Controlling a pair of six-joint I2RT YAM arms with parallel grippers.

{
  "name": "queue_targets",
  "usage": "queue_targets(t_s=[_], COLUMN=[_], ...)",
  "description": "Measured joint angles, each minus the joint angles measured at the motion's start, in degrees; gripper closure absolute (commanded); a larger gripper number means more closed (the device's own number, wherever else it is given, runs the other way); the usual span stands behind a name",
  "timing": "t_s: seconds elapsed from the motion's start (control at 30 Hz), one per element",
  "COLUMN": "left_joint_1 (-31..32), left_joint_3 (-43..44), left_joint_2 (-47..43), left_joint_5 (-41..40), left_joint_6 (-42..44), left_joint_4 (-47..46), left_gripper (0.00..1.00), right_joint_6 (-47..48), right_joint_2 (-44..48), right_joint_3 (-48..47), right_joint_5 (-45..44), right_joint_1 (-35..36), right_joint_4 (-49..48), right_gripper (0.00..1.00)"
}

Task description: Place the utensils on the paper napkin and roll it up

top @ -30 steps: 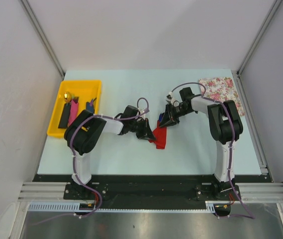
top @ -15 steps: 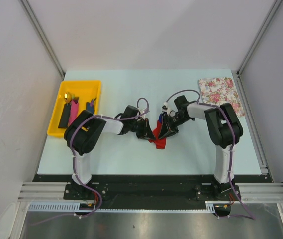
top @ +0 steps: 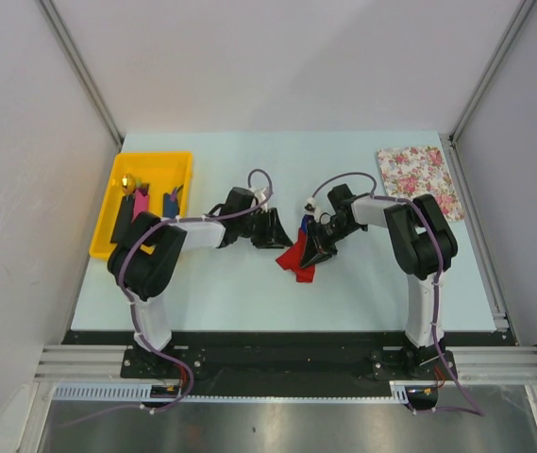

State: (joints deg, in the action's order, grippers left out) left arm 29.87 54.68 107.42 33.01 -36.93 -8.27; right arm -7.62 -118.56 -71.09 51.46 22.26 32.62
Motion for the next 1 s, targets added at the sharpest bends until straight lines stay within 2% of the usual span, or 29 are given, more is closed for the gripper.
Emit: queue_targets(t_s=[0.23, 0.47, 1.0], left_joint_1=[0.07, 1.86, 5.97], left_joint_3=[8.07, 11.98, 16.20], left_joint_2=[2.05, 7.50, 9.44], left_joint_5=[-2.75, -4.90, -8.83], left_joint_6=[1.75, 3.45, 4.52], left_joint_4=[2.12, 4.87, 8.37], left_gripper=[0.44, 0.45, 0.50], right_joint_6=[-0.02, -0.04, -0.09], right_joint_2=[-0.02, -0.02, -0.02], right_joint_3=[0.00, 0.26, 0.59], right_joint_5=[0.09, 0.50, 1.07], right_joint_1=[-0.02, -0.15, -0.63], right_joint_4=[-0.09, -0.46, -0.87], right_gripper=[0.80, 0.80, 0.80])
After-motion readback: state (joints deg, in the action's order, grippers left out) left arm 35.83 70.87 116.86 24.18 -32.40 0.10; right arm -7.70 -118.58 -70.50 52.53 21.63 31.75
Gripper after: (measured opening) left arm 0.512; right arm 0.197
